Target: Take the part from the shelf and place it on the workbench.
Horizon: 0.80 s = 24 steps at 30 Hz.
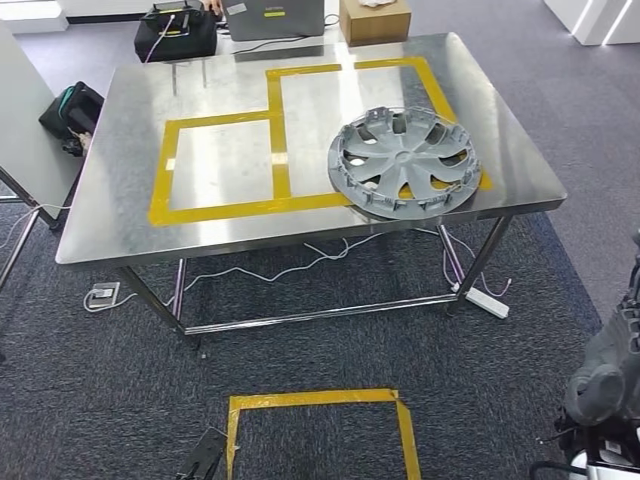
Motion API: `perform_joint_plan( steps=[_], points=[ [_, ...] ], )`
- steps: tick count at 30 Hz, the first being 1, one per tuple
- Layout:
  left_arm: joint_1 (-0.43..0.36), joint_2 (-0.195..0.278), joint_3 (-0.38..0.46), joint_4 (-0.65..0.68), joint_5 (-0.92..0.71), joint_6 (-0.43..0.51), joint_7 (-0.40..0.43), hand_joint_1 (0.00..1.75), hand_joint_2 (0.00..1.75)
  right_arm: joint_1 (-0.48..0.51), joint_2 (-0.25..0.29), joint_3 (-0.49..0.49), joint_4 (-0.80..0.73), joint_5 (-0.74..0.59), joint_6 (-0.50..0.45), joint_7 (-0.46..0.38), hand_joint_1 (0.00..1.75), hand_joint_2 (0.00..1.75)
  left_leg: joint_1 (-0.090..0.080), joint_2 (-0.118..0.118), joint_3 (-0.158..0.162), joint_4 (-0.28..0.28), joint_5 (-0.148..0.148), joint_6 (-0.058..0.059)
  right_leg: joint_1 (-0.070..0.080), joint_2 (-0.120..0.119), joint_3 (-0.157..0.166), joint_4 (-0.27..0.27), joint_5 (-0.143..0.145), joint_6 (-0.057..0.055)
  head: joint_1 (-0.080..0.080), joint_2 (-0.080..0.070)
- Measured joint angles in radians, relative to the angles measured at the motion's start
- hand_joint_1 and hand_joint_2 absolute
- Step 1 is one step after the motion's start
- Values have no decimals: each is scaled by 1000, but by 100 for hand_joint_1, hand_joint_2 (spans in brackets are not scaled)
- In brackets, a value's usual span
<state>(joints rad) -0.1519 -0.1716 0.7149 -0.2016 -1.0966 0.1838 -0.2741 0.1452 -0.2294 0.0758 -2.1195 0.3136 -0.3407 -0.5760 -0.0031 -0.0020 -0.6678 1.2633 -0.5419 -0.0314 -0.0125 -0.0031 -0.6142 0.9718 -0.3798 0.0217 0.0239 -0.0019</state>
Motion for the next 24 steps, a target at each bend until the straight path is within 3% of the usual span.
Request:
perform_joint_plan(
  steps=[2, 4, 5, 6, 8, 9, 10, 12, 13, 14, 15, 18, 19, 22, 24],
  points=[
    [-4, 1, 0, -1, 1, 1, 0, 0, 0, 0, 4, -4, 0, -1, 2, 0, 0, 0, 0, 0, 95, -103, 45, 4, 0, 1, -31, 2, 27, 6, 0, 0],
    [-10, 2, 0, -2, 5, 5, 0, 0, 0, 0, 9, -9, 0, 4, -7, 1, 0, 0, -1, -1, 206, -256, 33, 14, 3, 0, -50, 4, 50, 15, 1, 0],
    [-13, 2, 0, -3, 8, 7, -1, 0, 0, 2, 12, -13, 2, 11, -18, 3, 0, 0, -3, -2, 237, -305, 20, 21, 4, -1, -55, 3, 62, 21, 1, 0],
    [-13, 2, 0, -4, 12, 9, -1, 0, 0, 5, 16, -19, 4, 20, -32, 6, 0, 0, -5, -3, 246, -329, 15, 29, 4, -2, -58, 1, 73, 26, 2, 0],
    [-7, 3, 0, -4, 17, 13, -1, 0, 0, 17, 23, -32, 12, 34, -58, 10, 0, 0, -6, -1, 232, -328, 28, 47, 0, -2, -67, 1, 79, 36, 2, 0],
    [-4, 4, 1, -4, 19, 14, -2, 0, 0, 23, 25, -38, 16, 37, -65, 10, 0, 0, -6, 1, 223, -328, 39, 56, -1, -2, -78, 25, 55, 40, 3, 0],
    [-2, 4, 1, -4, 19, 14, -2, 0, 0, 28, 27, -43, 20, 38, -68, 10, 0, 0, -5, 2, 212, -328, 50, 62, -2, -1, -97, 75, 16, 44, 5, 0],
    [0, 6, 1, -4, 19, 14, -4, 0, 0, 33, 31, -50, 27, 39, -70, 10, 0, 0, -7, 4, 187, -327, 72, 68, -2, -1, -139, 225, -83, 50, 9, 0],
    [1, 6, 1, -4, 19, 14, -5, 0, 0, 36, 33, -54, 31, 39, -70, 10, 0, 0, -9, 4, 173, -327, 83, 69, -2, -1, -149, 284, -116, 51, 9, 0],
    [2, 7, 1, -4, 19, 14, -5, 0, 0, 38, 34, -56, 34, 39, -71, 10, 0, 0, -10, 4, 161, -326, 93, 69, -2, -1, -138, 306, -132, 51, 9, 0],
    [3, 8, 1, -4, 19, 14, -5, 0, 0, 40, 36, -59, 37, 38, -71, 10, 0, 0, -11, 4, 150, -326, 102, 68, -2, -1, -103, 281, -129, 49, 9, 0],
    [4, 8, 1, -4, 24, 17, -9, 0, 0, 45, 46, -72, 48, 8, -82, 31, 0, 0, -13, 2, 130, -324, 122, 59, 1, -1, 70, 56, -95, 39, 8, 0],
    [5, 9, 1, -4, 26, 18, -13, 0, 0, 51, 56, -85, 59, -10, -94, 44, 0, 0, -15, 2, 126, -322, 124, 56, 2, -1, 102, 5, -91, 35, 7, 0],
    [19, 10, 2, -4, 37, 25, -31, 0, 0, 74, 111, -180, 174, -69, -98, 55, 0, 0, -17, 1, 119, -321, 126, 71, 6, 1, 117, -23, -84, 30, 5, 0],
    [34, 10, 5, -4, 46, 34, -39, 0, 0, 73, 157, -281, 323, -90, -51, 23, 0, 0, -14, 1, 115, -323, 140, 67, 11, 1, 113, -20, -76, 24, 5, 0]
  ],
)
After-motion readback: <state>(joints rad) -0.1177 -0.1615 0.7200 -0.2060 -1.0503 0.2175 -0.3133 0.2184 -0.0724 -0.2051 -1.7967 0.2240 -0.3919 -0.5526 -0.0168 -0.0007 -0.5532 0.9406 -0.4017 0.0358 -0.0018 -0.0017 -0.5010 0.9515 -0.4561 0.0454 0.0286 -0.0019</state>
